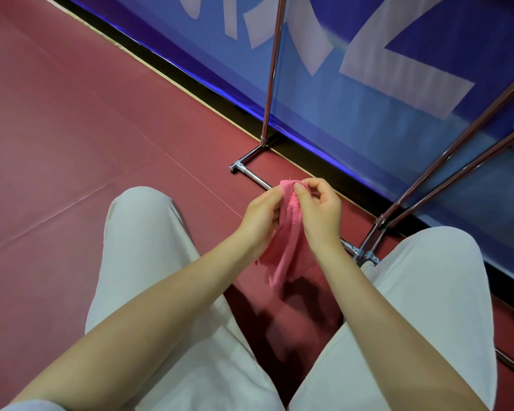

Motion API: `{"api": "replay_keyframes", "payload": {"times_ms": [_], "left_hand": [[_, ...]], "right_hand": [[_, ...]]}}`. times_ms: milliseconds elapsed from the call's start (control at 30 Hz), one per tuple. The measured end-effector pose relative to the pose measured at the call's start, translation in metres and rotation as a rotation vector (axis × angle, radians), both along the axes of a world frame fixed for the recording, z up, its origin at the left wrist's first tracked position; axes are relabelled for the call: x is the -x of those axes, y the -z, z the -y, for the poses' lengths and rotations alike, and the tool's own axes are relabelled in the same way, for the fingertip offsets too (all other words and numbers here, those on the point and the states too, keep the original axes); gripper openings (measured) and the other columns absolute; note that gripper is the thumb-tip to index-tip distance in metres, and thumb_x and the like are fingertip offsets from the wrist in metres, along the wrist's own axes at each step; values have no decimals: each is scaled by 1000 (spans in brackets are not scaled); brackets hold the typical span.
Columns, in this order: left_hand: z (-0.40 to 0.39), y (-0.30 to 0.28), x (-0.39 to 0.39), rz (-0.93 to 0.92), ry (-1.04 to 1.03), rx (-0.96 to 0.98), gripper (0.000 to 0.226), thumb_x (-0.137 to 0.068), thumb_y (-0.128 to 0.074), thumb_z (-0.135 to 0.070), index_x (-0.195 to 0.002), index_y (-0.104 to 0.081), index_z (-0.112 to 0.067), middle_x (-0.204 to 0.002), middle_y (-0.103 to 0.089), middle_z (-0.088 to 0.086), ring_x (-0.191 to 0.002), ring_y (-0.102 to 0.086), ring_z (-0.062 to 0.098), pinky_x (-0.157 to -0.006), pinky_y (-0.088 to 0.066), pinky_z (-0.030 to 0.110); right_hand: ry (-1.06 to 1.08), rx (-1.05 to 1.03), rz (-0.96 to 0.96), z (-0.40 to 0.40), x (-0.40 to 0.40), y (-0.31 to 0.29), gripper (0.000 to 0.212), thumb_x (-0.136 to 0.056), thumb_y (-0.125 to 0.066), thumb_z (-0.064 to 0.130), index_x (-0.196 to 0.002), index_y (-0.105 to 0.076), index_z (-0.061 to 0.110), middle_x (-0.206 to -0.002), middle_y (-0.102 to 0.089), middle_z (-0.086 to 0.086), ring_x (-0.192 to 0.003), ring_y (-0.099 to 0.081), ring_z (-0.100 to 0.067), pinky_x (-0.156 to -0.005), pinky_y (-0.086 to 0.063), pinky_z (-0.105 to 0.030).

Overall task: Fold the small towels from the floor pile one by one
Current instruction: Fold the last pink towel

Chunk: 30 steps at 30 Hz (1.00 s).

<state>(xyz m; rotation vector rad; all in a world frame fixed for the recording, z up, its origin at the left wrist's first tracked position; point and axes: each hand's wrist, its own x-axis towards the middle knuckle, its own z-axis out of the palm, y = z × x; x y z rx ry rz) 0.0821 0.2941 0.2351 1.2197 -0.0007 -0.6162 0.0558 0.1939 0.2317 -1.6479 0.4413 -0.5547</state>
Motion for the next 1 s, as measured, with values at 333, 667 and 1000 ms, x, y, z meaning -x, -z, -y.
{"api": "replay_keyframes", "payload": {"times_ms": [333,667,1000], "left_hand": [[6,2,8,-16,-66,22,36,-101,-47,-30,-116,-68,-6,-116,-68,19,-96,-66,19,-79,-55,24],[-5,-4,0,132,-153,-37,27,-100,-50,-21,-103,-74,-8,-101,-72,15,-91,-66,20,-80,-54,30],[-44,-25,-32,340,-310,-222,29,-92,-56,-29,-70,-75,-33,-77,-70,-7,-80,-61,15,-82,-50,36]], "right_hand": [[81,-9,-58,1,0,6,9,-86,-64,12,-78,-61,11,-69,-60,10,-60,-52,3,-62,-44,-15],[-172,-48,-49,1,5,2,9,-87,-62,1,-84,-63,10,-77,-62,1,-71,-56,0,-69,-46,-14],[-343,48,-137,-2,12,26,7,-89,-61,0,-86,-63,5,-61,-53,13,-52,-46,7,-58,-36,-7]]}}
